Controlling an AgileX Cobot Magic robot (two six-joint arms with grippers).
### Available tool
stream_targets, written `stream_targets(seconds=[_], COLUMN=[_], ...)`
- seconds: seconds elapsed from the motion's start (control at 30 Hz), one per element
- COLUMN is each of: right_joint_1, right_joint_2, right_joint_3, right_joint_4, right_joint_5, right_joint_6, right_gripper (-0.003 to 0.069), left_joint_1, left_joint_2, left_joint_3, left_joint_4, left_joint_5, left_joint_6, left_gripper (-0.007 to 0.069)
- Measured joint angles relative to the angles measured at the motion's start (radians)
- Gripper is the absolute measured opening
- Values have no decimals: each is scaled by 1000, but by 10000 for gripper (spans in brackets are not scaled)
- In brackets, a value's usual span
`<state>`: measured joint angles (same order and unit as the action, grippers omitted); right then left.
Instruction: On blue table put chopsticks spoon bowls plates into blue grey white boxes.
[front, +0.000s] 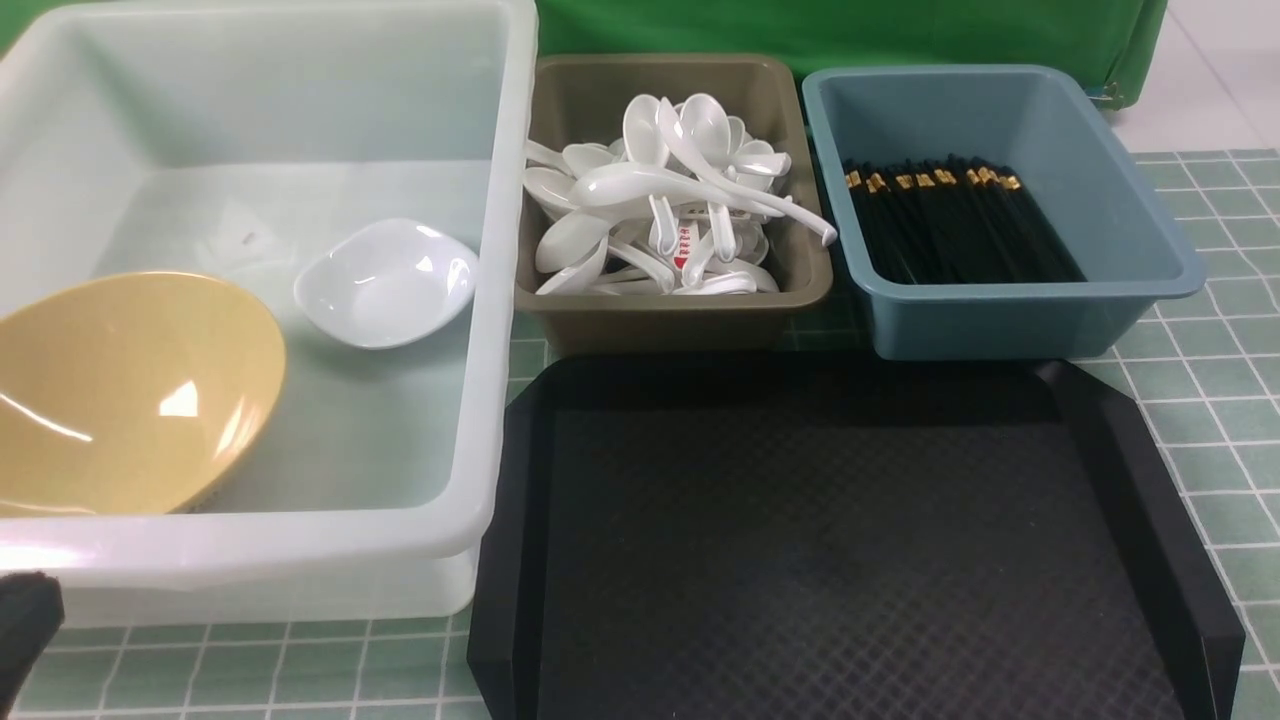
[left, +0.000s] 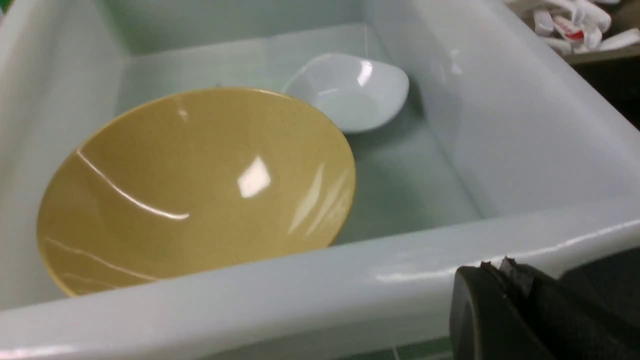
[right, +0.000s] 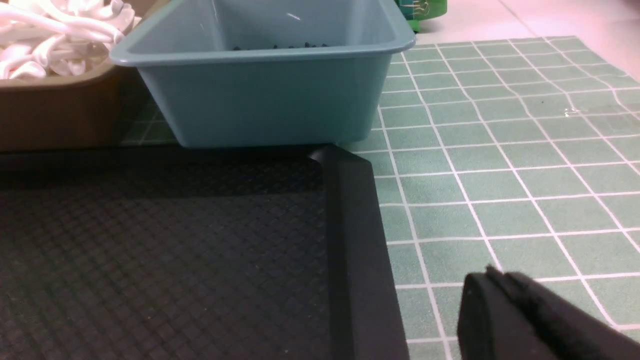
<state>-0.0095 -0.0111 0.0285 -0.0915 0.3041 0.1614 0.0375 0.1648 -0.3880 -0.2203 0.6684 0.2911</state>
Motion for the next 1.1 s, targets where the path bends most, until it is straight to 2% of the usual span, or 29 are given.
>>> stream_targets(seconds=[0.3, 0.4, 0.53, 0.63, 0.77, 0.87, 1.1], right_joint_1=[0, 0, 0, 0, 0, 0, 0], right_joint_2=[-1, -1, -1, -1, -1, -1, -1], right_joint_3=[0, 0, 0, 0, 0, 0, 0], right_joint_4=[0, 0, 0, 0, 0, 0, 0], right_joint_5=[0, 0, 0, 0, 0, 1, 1], right_joint_6=[0, 0, 0, 0, 0, 0, 0], right_gripper=[47, 49, 54, 57, 63, 68, 74], left_joint_1=[0, 0, 0, 0, 0, 0, 0], left_joint_2=[-167, -177, -177, -177, -177, -177, -177], left_joint_3=[320, 383, 414, 414, 414, 414, 414], left_joint_4=[45, 102, 180, 199, 194, 191, 190], left_joint_5=[-514, -577, -581, -499, -363, -358, -358], left_joint_6=[-139, -193, -316, -398, -335, -286, -283], left_gripper=[-13, -13, -13, -13, -13, -13, -13])
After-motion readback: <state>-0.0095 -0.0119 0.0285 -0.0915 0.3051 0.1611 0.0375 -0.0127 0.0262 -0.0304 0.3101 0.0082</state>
